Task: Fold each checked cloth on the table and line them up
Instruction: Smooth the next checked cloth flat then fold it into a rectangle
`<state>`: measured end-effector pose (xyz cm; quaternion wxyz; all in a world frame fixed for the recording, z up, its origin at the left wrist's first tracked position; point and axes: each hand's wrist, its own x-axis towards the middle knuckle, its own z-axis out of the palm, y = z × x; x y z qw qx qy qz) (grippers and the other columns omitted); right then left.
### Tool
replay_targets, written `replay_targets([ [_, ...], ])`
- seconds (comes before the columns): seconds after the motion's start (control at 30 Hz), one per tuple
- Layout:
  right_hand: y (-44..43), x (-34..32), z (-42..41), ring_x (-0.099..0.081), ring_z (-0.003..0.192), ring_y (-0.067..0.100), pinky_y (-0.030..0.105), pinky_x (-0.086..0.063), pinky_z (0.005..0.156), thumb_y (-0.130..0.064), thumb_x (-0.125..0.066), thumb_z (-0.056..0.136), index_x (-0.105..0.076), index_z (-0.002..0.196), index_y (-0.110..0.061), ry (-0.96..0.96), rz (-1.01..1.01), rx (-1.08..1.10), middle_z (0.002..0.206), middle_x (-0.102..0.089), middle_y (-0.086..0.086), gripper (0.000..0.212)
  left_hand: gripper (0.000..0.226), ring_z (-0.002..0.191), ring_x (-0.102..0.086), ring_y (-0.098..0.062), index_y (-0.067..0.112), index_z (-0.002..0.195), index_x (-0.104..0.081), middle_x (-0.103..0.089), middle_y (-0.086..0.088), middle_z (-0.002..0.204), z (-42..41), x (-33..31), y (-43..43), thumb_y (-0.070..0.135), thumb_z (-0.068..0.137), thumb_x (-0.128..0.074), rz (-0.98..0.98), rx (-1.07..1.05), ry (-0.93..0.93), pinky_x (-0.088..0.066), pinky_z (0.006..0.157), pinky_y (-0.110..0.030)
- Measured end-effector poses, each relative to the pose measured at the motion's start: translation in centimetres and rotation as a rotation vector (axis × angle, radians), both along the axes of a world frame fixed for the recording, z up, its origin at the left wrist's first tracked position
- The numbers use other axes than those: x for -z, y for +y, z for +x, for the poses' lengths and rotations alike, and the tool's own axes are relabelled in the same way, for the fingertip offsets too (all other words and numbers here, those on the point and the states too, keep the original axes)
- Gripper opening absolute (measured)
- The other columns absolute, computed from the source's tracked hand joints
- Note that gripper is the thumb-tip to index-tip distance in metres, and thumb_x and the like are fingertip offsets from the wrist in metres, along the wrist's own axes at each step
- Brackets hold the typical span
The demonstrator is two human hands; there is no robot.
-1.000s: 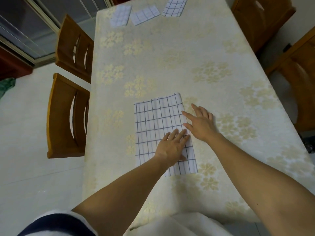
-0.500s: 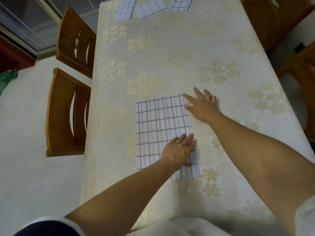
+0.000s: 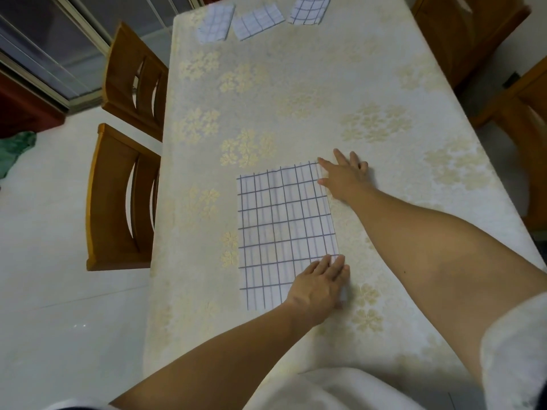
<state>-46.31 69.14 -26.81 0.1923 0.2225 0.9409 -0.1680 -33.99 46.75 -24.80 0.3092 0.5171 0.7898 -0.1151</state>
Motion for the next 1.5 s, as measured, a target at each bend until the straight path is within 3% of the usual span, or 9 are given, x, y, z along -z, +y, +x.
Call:
replay_targets([
  [0.33,-2.3,-0.8,4.8,-0.006,0.151,0.029,0.046,-0.01,0.121,-0.041,-0.062,0.095,-0.016,0.156,-0.038,0.195,-0.101,0.007,0.166,-0.005,0.002,0.077,0.08,0.155,0.007,-0.02,0.02,0.16,0.011,0.014,0.002,0.168,1.2,-0.9,-1.5,0.042,0.106,-0.044,0.003,0.003,-0.146,-0.006,0.125,-0.037],
  [0.43,-4.3,-0.6,8.4,-0.033,0.136,0.029,0.042,-0.029,0.112,-0.043,-0.066,0.09,-0.044,0.145,-0.026,0.309,-0.091,0.1,0.149,-0.04,0.009,0.062,0.076,0.156,0.001,-0.018,0.023,0.161,0.001,0.007,0.005,0.169,0.7,-1.3,-1.2,0.041,0.105,-0.047,0.019,-0.039,-0.186,-0.023,0.123,-0.042],
  [0.63,-8.0,-0.8,14.4,-0.064,0.099,0.028,0.037,-0.054,0.079,-0.046,-0.063,0.092,-0.062,0.108,-0.016,0.161,-0.255,0.451,0.106,-0.069,0.005,0.034,0.051,0.127,-0.053,-0.031,0.008,0.149,-0.041,-0.038,-0.012,0.153,-2.5,-1.2,-0.2,0.009,0.1,-0.051,0.344,-0.259,-0.197,-0.049,0.101,-0.042],
  [0.8,-10.6,-1.1,16.6,-0.066,0.101,0.033,0.036,-0.054,0.078,-0.035,-0.058,0.093,-0.067,0.109,-0.015,0.1,-0.207,0.434,0.109,-0.071,0.01,0.028,0.063,0.112,-0.059,-0.035,0.008,0.142,-0.038,-0.031,-0.011,0.151,-4.6,-1.7,1.2,-0.011,0.086,-0.059,0.239,-0.141,-0.02,-0.054,0.08,-0.043],
  [1.0,-11.1,-2.1,17.3,-0.065,0.101,0.033,0.037,-0.053,0.081,-0.027,-0.056,0.094,-0.065,0.106,-0.013,0.007,-0.263,0.348,0.106,-0.07,0.012,0.021,0.07,0.135,-0.04,-0.031,0.012,0.149,-0.035,-0.017,-0.004,0.164,-5.2,-2.9,3.0,-0.002,0.088,-0.067,0.143,0.247,0.216,-0.042,0.107,-0.041],
  [1.1,-9.7,-2.0,17.9,-0.067,0.084,0.03,0.035,-0.052,0.072,-0.036,-0.068,0.086,-0.062,0.071,-0.018,0.025,-0.412,0.345,0.085,-0.07,0.009,0.024,0.057,0.148,-0.021,-0.033,0.02,0.147,-0.042,-0.019,-0.001,0.164,-5.9,-2.2,3.4,0.013,0.094,-0.064,0.107,0.358,0.349,-0.015,0.124,-0.048],
  [1.2,-7.4,-2.1,18.7,-0.061,0.064,0.022,0.032,-0.05,0.062,-0.035,-0.079,0.08,-0.069,0.069,-0.009,-0.009,-0.471,0.266,0.069,-0.067,0.011,0.03,0.038,0.153,-0.011,-0.033,0.023,0.141,-0.05,-0.027,-0.002,0.162,-7.4,-2.3,3.4,0.023,0.103,-0.053,0.131,0.367,0.374,0.01,0.122,-0.049],
  [1.4,-1.3,-3.5,19.0,-0.067,0.079,0.016,0.03,-0.052,0.074,-0.029,-0.077,0.085,-0.077,0.09,-0.011,-0.146,-0.463,0.092,0.087,-0.074,0.004,0.019,0.024,0.15,-0.027,-0.026,0.027,0.123,-0.061,-0.053,0.002,0.144,-10.9,-3.6,3.1,0.026,0.107,-0.042,0.257,0.221,0.337,0.013,0.122,-0.046],
  [1.5,1.1,-3.9,18.3,-0.061,0.076,0.01,0.022,-0.044,0.065,-0.029,-0.074,0.087,-0.073,0.092,-0.017,-0.181,-0.393,0.049,0.084,-0.068,-0.004,0.013,0.021,0.127,-0.05,-0.023,0.024,0.115,-0.062,-0.067,0.0,0.115,-12.0,-4.2,2.9,0.025,0.107,-0.042,0.247,0.078,0.29,0.002,0.124,-0.044],
])
